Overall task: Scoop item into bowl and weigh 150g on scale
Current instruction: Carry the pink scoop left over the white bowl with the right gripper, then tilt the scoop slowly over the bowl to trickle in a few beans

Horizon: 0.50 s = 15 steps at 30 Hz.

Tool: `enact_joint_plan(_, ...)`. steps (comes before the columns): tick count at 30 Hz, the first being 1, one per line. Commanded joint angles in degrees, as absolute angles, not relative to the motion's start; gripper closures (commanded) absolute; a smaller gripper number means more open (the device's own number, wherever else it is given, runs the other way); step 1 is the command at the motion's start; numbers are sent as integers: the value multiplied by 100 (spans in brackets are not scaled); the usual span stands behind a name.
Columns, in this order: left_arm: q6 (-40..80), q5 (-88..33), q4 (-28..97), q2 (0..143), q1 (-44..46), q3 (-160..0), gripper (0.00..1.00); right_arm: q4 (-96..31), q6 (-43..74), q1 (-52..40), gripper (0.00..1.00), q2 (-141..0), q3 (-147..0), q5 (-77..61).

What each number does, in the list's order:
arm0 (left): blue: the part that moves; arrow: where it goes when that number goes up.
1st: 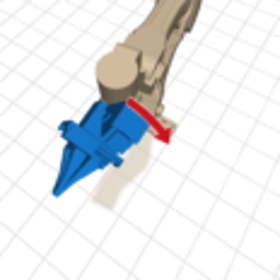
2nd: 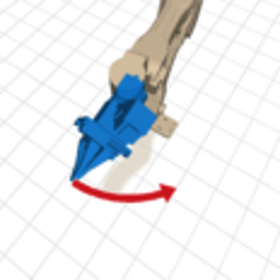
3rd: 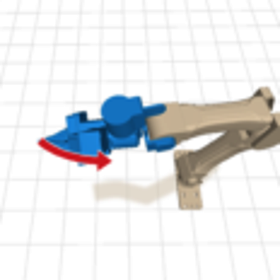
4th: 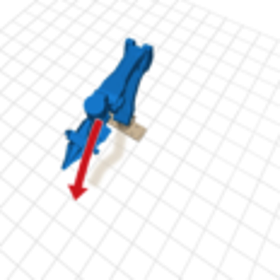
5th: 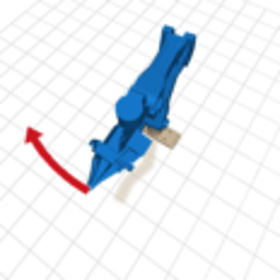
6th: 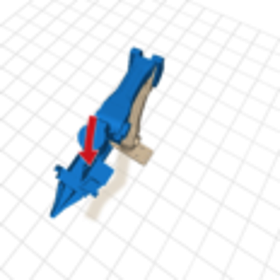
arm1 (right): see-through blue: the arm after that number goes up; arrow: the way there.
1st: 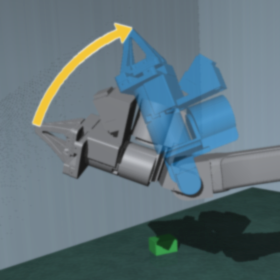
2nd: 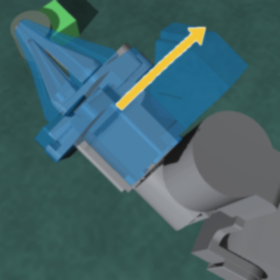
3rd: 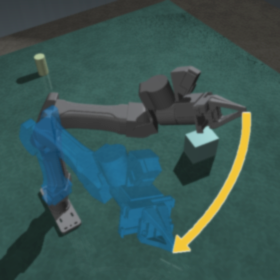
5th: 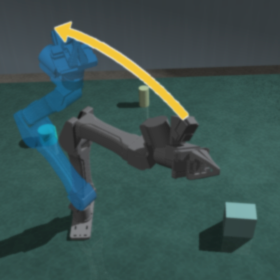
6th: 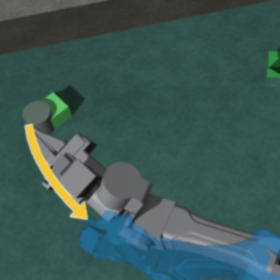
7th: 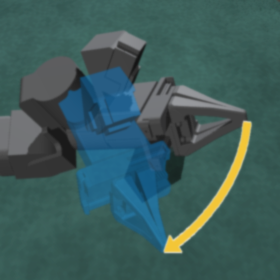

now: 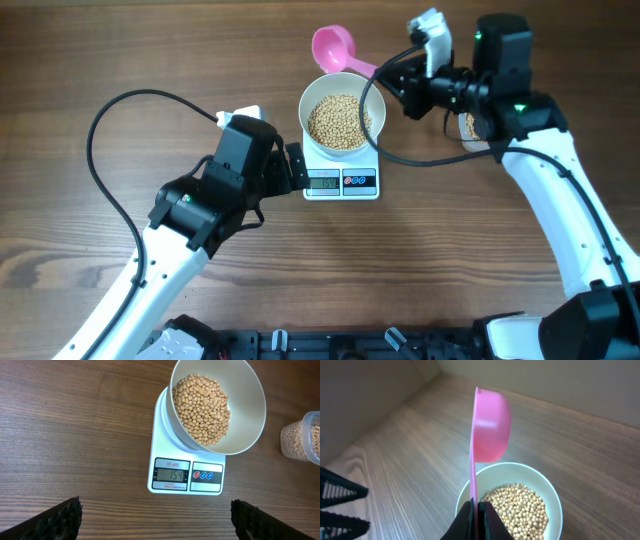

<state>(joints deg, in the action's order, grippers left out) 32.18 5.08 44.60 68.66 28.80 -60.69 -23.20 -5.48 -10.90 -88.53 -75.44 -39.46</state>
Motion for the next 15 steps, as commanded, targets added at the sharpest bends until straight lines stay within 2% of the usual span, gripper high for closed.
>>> enact_joint_plan(1,3170,565,4449,6825,2853,-6075,0,-2556,-1063,-1219,96,-8906,-7572,-3026)
enact_joint_plan(6,3170,565,4449,6825,2853,-6075,0,-3280,-1953,-1238,96,-8945,-7572,-2526)
enact_joint_plan(15,3170,565,4449,6825,2853,-6075,0,-3229,-2106,-1592,96,-9424,-7572,-1999)
